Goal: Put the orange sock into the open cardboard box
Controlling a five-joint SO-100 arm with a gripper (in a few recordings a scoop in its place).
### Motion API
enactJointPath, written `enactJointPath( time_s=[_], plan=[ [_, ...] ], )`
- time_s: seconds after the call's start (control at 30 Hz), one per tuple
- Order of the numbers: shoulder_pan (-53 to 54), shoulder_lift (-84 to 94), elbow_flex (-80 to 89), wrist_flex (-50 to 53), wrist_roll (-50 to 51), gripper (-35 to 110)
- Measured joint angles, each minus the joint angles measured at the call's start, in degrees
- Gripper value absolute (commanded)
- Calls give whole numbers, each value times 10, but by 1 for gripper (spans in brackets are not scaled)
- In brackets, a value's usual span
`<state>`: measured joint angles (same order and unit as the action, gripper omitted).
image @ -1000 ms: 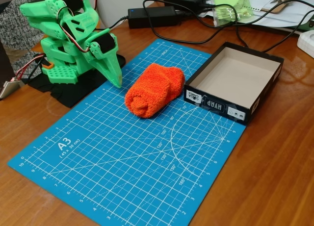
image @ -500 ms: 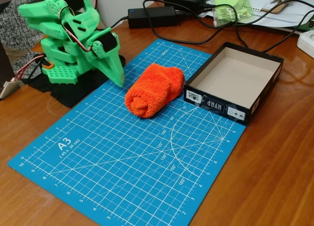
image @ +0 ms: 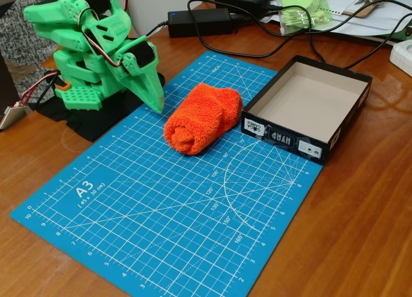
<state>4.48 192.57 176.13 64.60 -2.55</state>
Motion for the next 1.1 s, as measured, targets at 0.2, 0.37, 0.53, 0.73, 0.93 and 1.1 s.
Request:
enactJointPath(
  time_s=[0.2, 0.37, 0.53, 0.73, 0.93, 1.1],
  plan=[
    [-18, -194, -130, -12, -18, 1],
    [-44, -413, -320, 28, -35, 23],
    [-39, -515, -321, -25, -117, 40],
    [-13, -571, -227, -143, -211, 48],
    [-11, -634, -214, -206, -216, 46],
    [-11, -679, -218, -237, -212, 9]
  ],
)
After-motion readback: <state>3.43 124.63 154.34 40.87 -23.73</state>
